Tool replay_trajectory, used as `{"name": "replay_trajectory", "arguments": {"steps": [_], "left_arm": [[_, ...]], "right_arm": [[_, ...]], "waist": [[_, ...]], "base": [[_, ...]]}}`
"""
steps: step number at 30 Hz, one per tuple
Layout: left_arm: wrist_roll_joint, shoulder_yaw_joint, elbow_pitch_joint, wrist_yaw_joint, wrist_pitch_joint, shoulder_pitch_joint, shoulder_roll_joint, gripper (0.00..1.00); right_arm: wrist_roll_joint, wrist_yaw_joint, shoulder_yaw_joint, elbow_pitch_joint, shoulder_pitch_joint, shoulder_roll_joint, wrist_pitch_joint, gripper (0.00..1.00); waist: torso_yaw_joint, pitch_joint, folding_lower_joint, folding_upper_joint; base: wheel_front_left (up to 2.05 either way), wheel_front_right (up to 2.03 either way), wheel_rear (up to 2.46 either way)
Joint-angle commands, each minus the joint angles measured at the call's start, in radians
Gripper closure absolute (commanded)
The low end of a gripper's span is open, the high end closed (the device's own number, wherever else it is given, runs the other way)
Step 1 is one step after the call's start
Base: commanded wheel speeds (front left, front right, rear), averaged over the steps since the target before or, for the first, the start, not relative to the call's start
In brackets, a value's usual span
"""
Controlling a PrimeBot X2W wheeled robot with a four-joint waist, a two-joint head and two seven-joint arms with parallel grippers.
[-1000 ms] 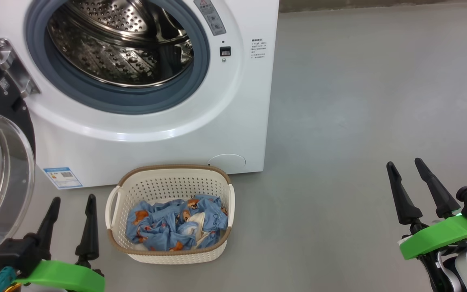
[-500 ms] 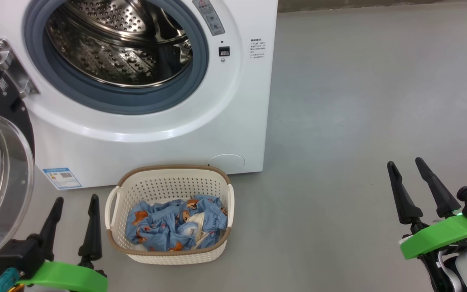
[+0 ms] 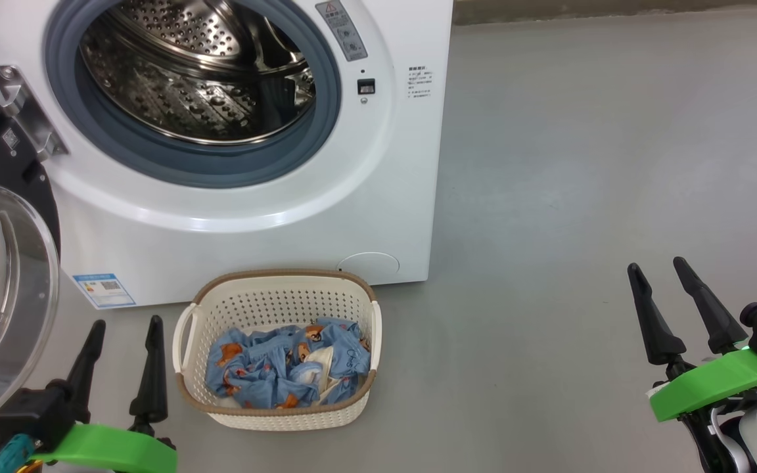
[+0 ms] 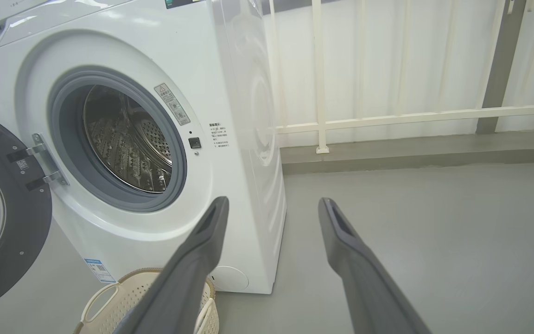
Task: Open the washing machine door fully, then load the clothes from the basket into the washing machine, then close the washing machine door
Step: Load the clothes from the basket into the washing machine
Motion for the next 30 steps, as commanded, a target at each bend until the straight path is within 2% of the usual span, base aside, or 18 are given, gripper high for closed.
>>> {"name": "replay_trajectory", "arguments": {"steps": [1,30], "left_arm": [[0.003,0.036,-0.019,0.007,-0.012,-0.017,0.032,0.0],[-0.007,0.024,-0.021,0.018,-0.008,-0.023,0.044,0.0]], "right_arm": [[-0.01,0.008,0.014,-0.018,-0.014,-0.027,-0.012,0.0],[-0.013,0.008,0.01,-0.021,-0.011,-0.02,-0.012,0.0]], "waist": [[0.001,0.0,0.0,0.0],[0.009,0.006,0.0,0.0]], "base": [[0.0,0.0,0.0],[0.0,0.0,0.0]]}}
